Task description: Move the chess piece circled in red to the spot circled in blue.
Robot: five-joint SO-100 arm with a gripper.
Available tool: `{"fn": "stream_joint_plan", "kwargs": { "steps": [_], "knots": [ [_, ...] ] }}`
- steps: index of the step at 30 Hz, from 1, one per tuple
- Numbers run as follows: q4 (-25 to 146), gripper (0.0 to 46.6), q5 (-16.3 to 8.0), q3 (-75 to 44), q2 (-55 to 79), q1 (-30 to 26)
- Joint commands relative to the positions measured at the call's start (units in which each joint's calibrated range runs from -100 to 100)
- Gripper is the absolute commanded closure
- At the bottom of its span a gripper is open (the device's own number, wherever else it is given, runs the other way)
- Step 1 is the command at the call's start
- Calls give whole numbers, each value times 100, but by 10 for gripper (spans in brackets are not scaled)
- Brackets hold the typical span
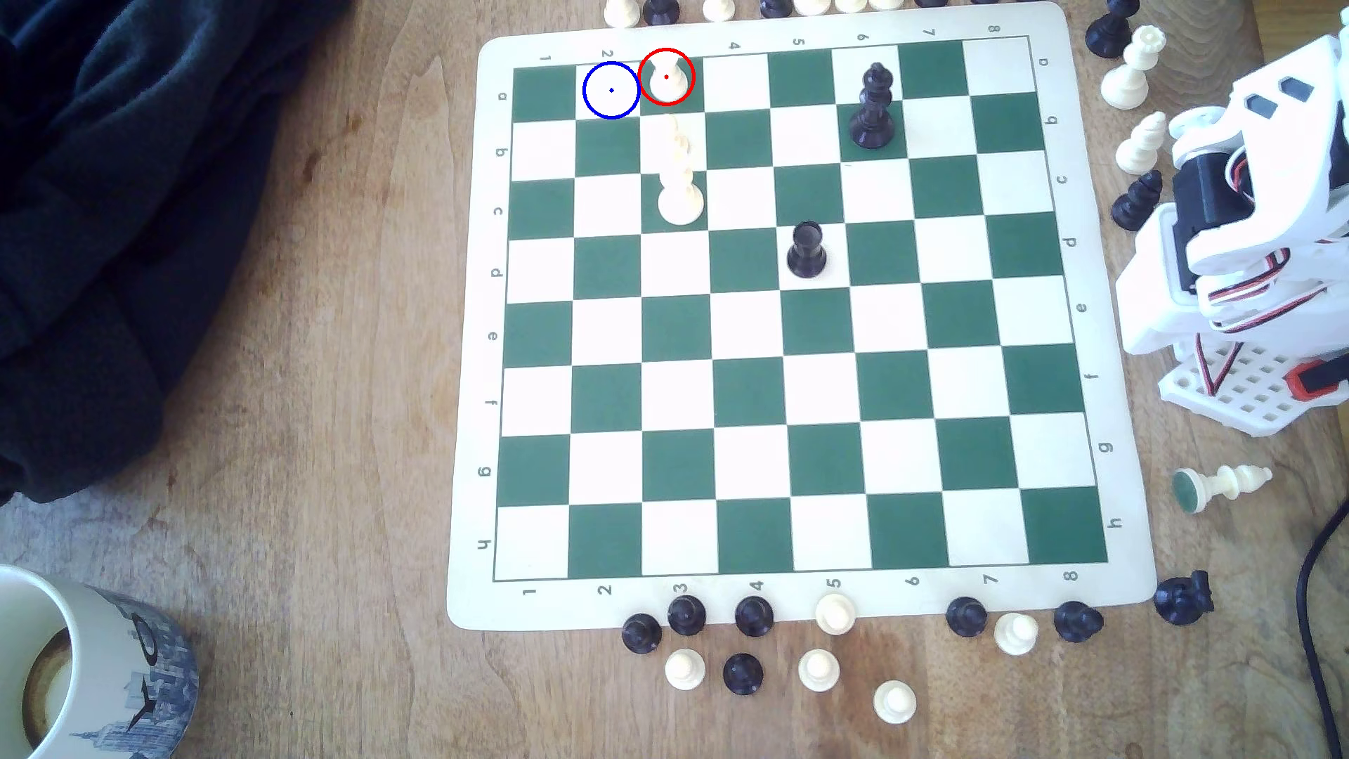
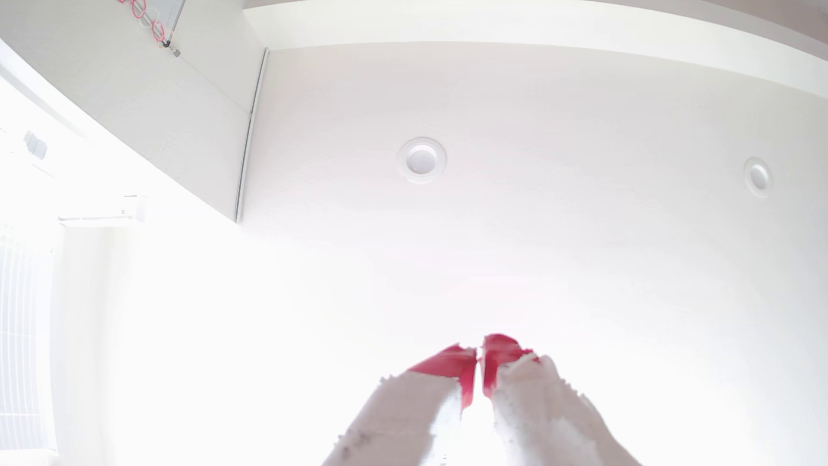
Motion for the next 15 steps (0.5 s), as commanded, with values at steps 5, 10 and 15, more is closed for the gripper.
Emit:
{"fn": "stream_joint_plan", "kwargs": {
  "steps": [5,10,15],
  "knots": [
    [855,464,5,18,-20,117],
    [2599,464,-10,-227,-28,156],
    [5409,464,-29,-2068,643,961]
  ]
}}
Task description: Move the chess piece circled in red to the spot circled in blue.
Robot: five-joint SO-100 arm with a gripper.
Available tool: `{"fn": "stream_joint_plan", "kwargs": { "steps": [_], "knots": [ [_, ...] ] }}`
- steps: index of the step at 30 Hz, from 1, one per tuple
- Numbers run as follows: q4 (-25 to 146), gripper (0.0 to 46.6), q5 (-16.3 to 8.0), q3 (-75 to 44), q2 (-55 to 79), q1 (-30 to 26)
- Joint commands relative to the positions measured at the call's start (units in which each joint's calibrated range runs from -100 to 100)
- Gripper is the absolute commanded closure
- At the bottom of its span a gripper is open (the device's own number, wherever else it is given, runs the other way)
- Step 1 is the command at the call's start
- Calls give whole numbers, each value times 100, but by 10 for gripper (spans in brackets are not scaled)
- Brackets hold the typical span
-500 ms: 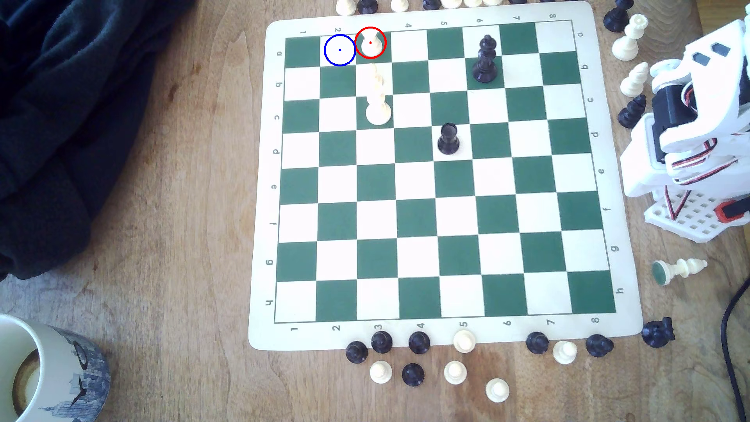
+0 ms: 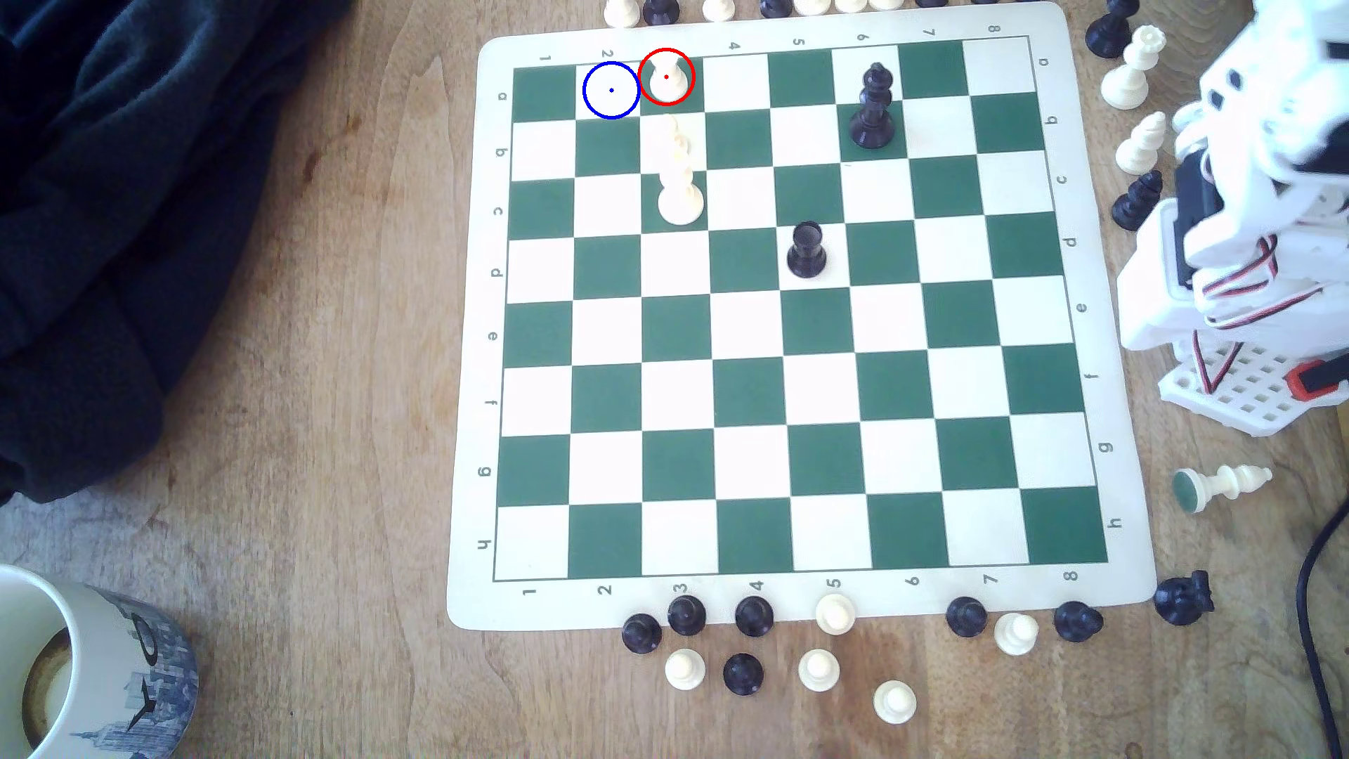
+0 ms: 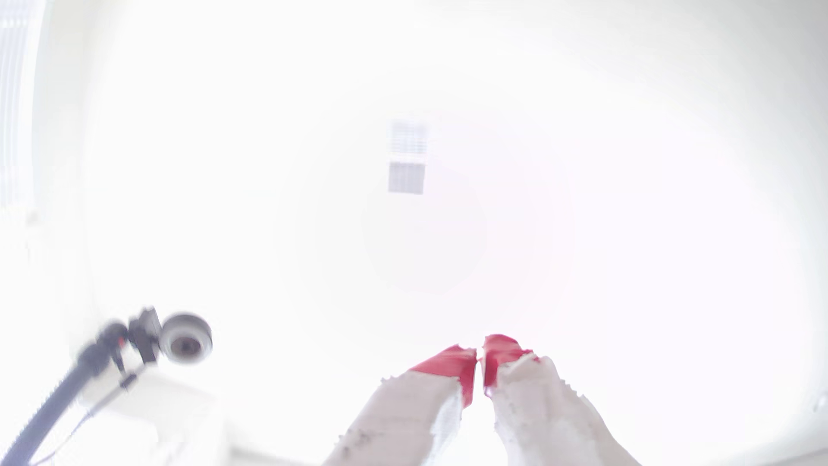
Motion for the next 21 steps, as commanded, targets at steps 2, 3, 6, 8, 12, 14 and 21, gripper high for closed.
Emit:
{"fn": "stream_joint_plan", "kwargs": {
  "steps": [2,3,6,8,12,14,21],
  "knots": [
    [2224,464,-5,-2359,1313,531],
    [2396,464,-5,-2649,1619,570],
    [2724,464,-34,-3320,2484,695],
    [3281,464,-34,-3691,2748,875],
    [4845,464,-34,-4526,3206,1501],
    [5762,464,-34,-4970,3529,1822],
    [8318,464,-29,-6248,4658,2166]
  ]
}}
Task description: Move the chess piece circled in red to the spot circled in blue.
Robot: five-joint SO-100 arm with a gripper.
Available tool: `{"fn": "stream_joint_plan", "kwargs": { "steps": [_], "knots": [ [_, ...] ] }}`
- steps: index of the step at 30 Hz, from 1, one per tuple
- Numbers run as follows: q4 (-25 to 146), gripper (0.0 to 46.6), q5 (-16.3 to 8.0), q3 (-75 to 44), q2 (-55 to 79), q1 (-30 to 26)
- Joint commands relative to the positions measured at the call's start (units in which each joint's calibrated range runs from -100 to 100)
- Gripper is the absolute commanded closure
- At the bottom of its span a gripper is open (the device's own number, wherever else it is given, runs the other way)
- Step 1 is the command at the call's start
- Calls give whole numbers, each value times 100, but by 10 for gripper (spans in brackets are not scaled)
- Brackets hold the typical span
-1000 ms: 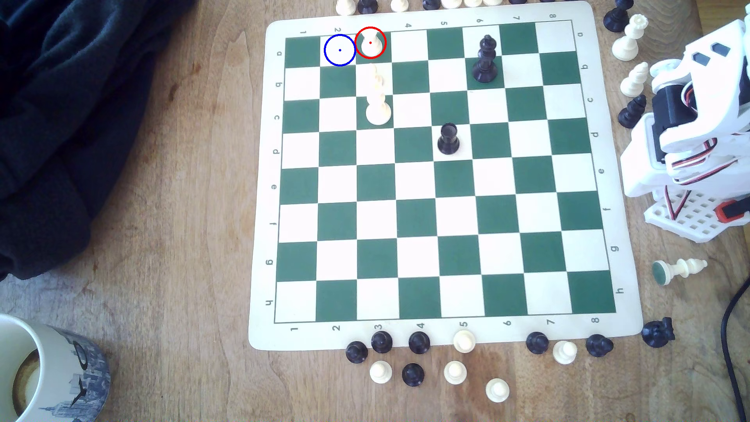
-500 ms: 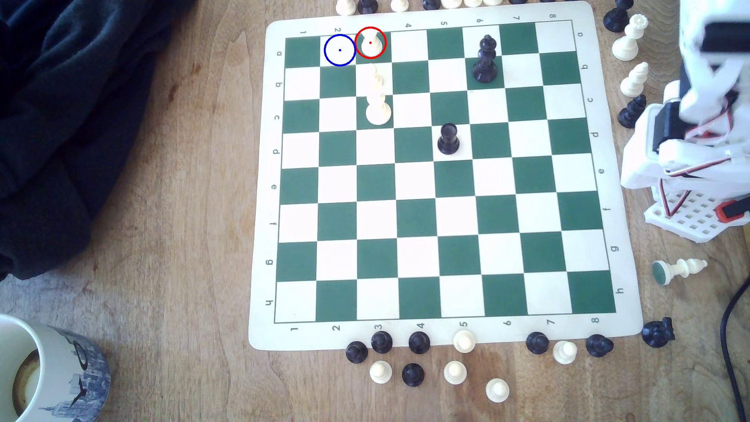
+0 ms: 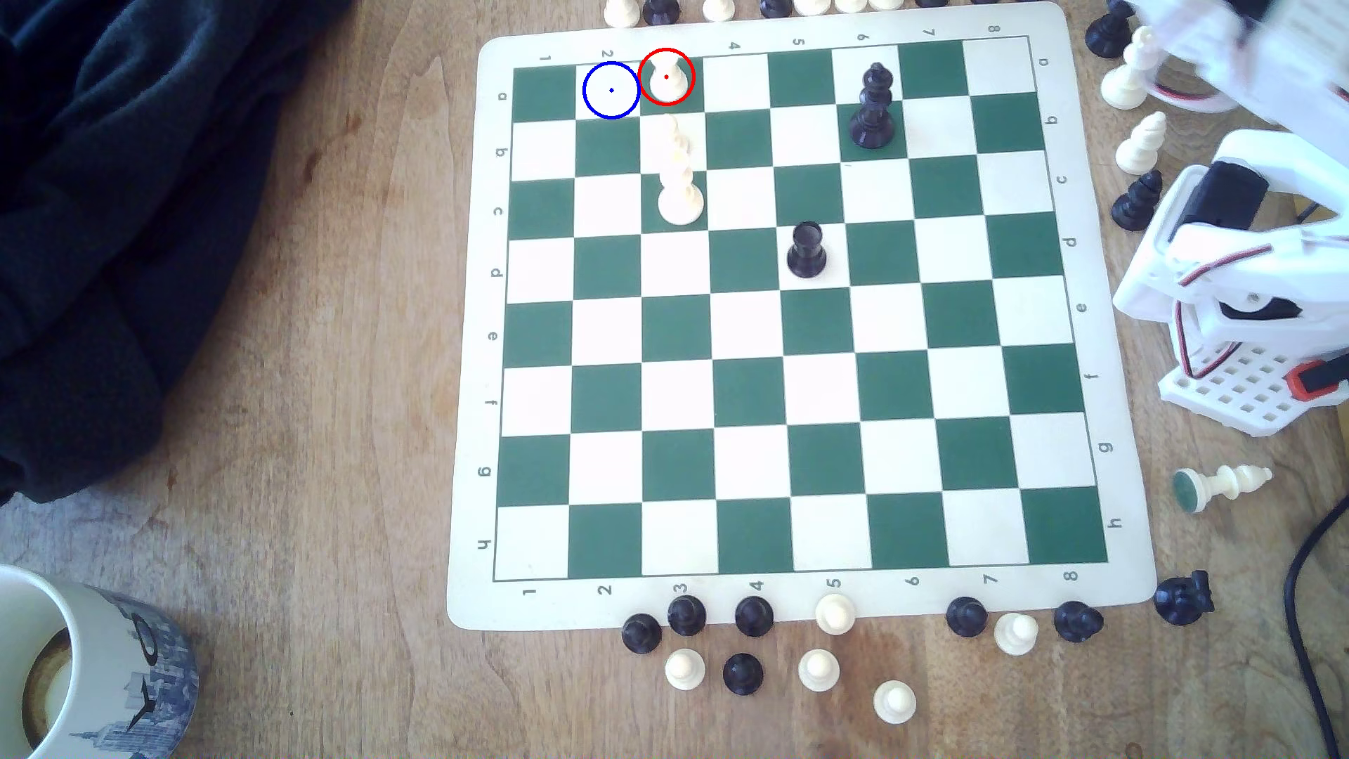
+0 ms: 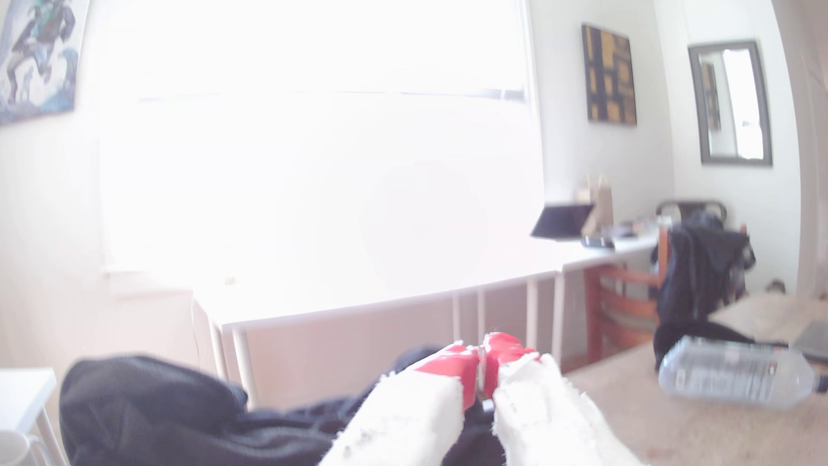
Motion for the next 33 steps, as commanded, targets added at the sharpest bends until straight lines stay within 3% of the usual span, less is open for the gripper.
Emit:
{"fn": "stream_joint_plan", "kwargs": {
  "steps": [1,5,11,15,33],
  "knots": [
    [3115,464,-132,-2184,1154,108],
    [4278,464,-352,-3290,1935,147],
    [6301,464,-684,-6046,3922,123],
    [7145,463,-767,-7506,5017,-41],
    [6866,357,-1035,-8349,7105,-228]
  ]
}}
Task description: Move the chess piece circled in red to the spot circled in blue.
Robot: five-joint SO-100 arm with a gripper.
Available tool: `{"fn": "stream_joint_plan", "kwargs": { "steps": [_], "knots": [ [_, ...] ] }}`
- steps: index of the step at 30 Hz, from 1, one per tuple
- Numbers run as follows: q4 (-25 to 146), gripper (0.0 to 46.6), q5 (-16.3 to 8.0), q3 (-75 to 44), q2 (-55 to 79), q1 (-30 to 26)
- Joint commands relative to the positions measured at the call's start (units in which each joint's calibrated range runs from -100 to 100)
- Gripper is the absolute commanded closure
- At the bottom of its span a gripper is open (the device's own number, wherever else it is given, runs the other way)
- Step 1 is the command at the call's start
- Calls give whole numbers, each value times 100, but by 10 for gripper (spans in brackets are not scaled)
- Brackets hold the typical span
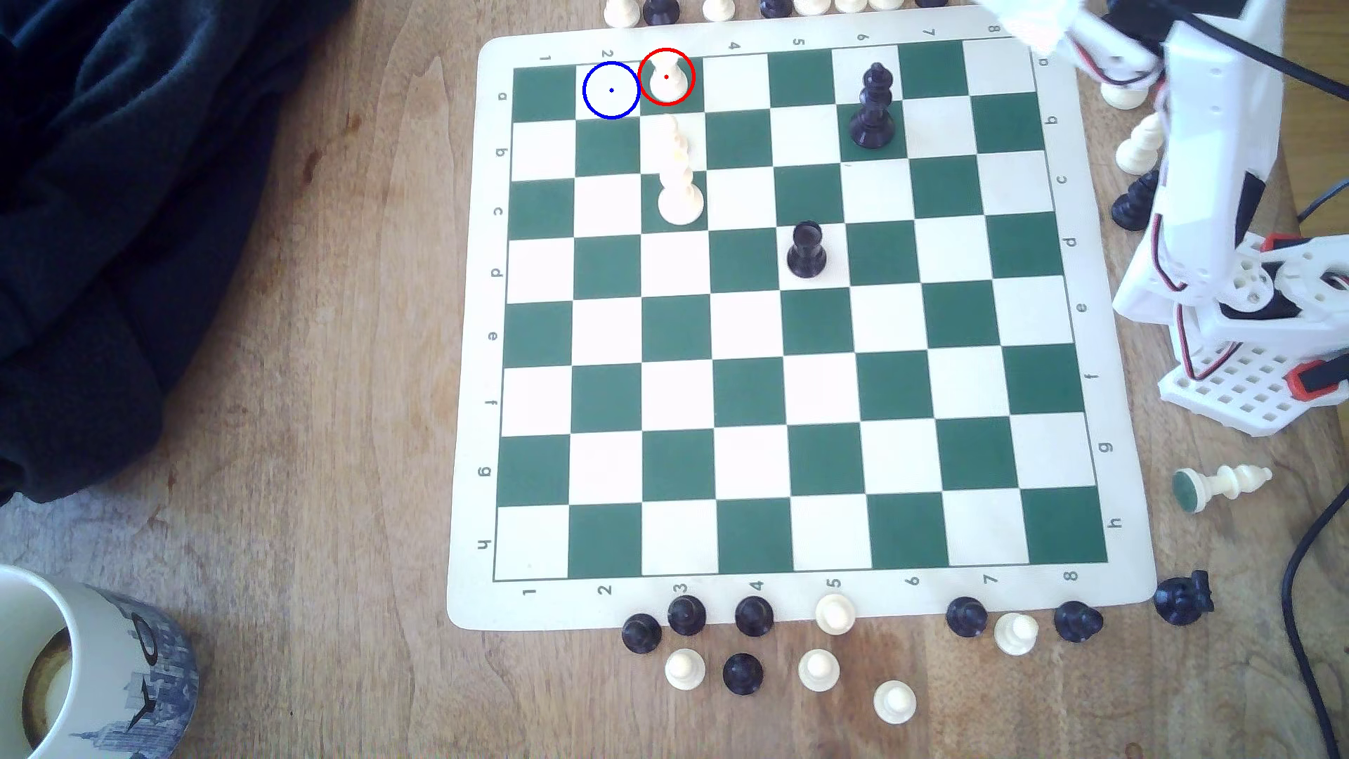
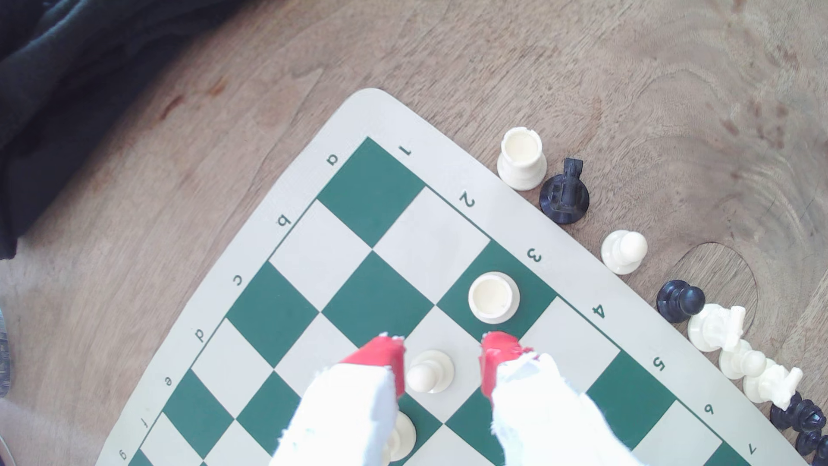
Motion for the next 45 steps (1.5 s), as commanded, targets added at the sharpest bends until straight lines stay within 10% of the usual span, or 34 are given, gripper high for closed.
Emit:
{"fn": "stream_joint_plan", "kwargs": {
  "steps": [1,45],
  "knots": [
    [-122,354,-20,-695,169,38],
    [-785,342,-44,-169,1680,124]
  ]
}}
